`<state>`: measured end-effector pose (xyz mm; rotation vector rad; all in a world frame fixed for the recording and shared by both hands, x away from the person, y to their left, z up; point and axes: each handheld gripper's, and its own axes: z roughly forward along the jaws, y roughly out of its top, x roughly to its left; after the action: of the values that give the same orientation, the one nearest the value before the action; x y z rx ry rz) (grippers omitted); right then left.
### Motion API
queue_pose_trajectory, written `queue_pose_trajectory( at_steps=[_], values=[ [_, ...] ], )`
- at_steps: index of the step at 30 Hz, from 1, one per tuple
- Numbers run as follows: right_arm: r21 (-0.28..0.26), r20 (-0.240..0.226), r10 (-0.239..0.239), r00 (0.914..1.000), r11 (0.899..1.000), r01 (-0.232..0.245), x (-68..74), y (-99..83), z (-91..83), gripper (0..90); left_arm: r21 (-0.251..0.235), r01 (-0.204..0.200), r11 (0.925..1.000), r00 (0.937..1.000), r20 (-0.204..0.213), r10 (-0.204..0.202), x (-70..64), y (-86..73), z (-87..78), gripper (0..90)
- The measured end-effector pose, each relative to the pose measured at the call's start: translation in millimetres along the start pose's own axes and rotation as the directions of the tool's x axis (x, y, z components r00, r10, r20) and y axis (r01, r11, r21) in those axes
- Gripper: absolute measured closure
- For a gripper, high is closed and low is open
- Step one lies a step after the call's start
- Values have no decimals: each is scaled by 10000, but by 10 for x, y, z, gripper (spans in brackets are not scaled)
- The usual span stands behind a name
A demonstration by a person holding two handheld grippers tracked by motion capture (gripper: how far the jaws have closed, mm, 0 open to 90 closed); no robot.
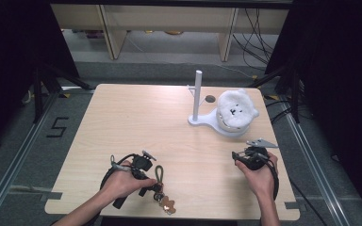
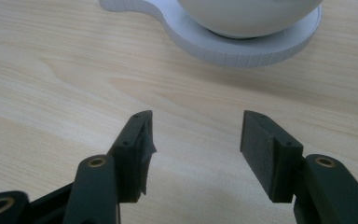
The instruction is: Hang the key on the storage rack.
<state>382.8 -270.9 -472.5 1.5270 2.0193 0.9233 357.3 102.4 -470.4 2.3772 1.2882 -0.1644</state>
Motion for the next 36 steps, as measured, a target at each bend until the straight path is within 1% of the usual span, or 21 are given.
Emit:
queue_pose_trajectory(
  at_steps=[3,4,6,7,12,15,19,20,21,22,24,25,26,27,28,29,31,32,33,35,36],
  values=[
    [15,-70,42,10000,10000,-42,-2,-1,-2,450,57,247,9997,9997,-2,-247,-53,16,39,385],
    [-27,-42,-141,9999,9999,140,-14,-8,4,449,99,247,9996,9997,-48,-246,-64,20,52,385],
    [77,-111,56,9999,10000,-55,-5,-5,-3,449,171,167,9997,9998,-144,-164,-77,23,80,389],
    [54,26,-28,10000,10000,28,-6,-7,-4,448,165,137,9998,9997,-190,-134,-81,20,95,391],
    [85,-103,49,9999,10000,-48,5,-8,16,445,464,-117,9989,9993,-356,134,-101,0,153,411],
    [71,-140,11,9999,10000,-10,4,-9,23,444,430,-190,9989,9987,-462,210,-126,-9,175,425],
    [28,-283,69,9996,10000,-68,3,-21,40,443,562,-472,9973,9977,-462,498,-139,-7,174,458],
    [62,-268,80,9996,10000,-78,5,-22,41,442,817,-826,9932,9951,-472,866,-128,-5,162,473],
    [75,-302,135,9995,9999,-133,7,-20,36,442,770,-795,9939,9955,-460,832,-139,-8,167,496],
    [31,-131,68,9999,10000,-68,7,-21,33,442,963,-1056,9897,9930,-420,1100,-127,-2,158,517],
    [30,-176,64,9998,10000,-63,4,-21,35,441,867,-982,9914,9940,-392,1019,-138,-12,165,535],
    [32,-165,67,9998,10000,-66,5,-22,35,441,1031,-1040,9892,9938,-274,1073,-129,-4,156,546],
    [176,-14,15,10000,9998,-15,6,-19,18,440,943,-1082,9896,9933,-291,1114,-127,-8,158,556],
    [219,-75,-21,10000,9998,23,5,-21,25,440,979,-1132,9887,9930,-218,1158,-117,-5,154,569],
    [219,-134,7,9999,9998,-4,5,-22,31,439,1010,-1201,9876,9924,-148,1222,-106,-1,148,586],
    [215,-156,35,9999,9998,-32,7,-24,36,439,1022,-1529,9829,9879,-112,1548,-82,10,137,609],
    [228,-119,65,9999,9997,-63,12,-24,36,438,1117,-1596,9808,9870,-8,1607,-68,14,117,658],
    [255,-159,97,9998,9996,-92,13,-24,37,438,1125,-1372,9841,9903,-46,1386,-78,9,108,670],
    [239,-162,27,9999,9997,-24,8,-26,38,438,1185,-1394,9831,9899,-108,1416,-73,14,99,668],
    [242,-162,45,9999,9997,-41,9,-26,38,438,920,-1177,9888,9926,-201,1200,-63,25,95,629],
    [244,-157,37,9999,9997,-33,9,-26,38,438,942,-1189,9884,9922,-261,1218,-55,34,86,603]
  ],
)
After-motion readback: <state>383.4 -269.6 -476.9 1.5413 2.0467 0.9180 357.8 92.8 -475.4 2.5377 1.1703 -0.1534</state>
